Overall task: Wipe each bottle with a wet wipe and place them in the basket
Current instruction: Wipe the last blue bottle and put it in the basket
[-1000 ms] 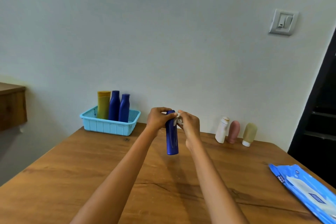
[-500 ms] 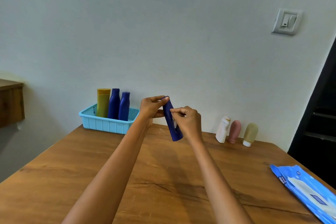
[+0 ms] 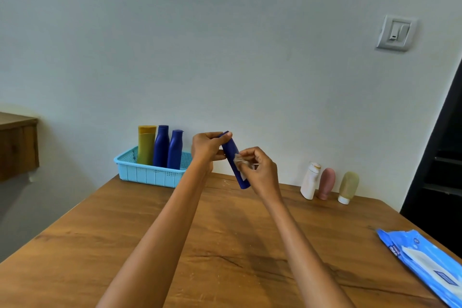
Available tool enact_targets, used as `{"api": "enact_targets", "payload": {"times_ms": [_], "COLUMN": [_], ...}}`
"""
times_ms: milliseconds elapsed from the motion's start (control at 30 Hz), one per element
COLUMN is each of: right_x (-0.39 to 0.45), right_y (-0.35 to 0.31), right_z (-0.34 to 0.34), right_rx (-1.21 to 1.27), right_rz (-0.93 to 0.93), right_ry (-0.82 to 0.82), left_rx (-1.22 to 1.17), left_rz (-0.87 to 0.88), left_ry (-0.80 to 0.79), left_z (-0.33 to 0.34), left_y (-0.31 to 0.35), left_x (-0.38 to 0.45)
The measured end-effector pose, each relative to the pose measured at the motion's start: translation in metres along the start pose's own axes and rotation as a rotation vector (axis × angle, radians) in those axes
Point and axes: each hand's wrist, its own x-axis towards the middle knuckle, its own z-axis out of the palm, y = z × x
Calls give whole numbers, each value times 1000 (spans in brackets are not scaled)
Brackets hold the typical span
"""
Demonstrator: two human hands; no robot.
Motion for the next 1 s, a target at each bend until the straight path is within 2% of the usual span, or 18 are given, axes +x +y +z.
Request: {"api": "enact_targets", "payload": {"times_ms": [167,333,467,633,800,900,1000], "right_x": [5,9,5,9,16,14,10], "right_y": [-5,-18,-4,5,-16,-22,-12], "right_z": [-7,-6,-5,-11,-13,-4,2], "right_rx": [45,54,39,133,66,69,27], "right_rz": [31,1,96,275,85,17,45], "right_ry": [150,88,44,137,129,76,55], "left_rx": [-97,-132,-114,-74,-79,-126,-128], "left_rz": [-27,11,30,-10,10,45,61], "left_ry": [-88,-54,-16,-143,-199,-150,-56], "left_z": [4,7,0,0,11,11,8], "left_y": [3,11,11,7,9,8,5], "left_x": [-9,-9,-5,-7,-12,-10,-7]}}
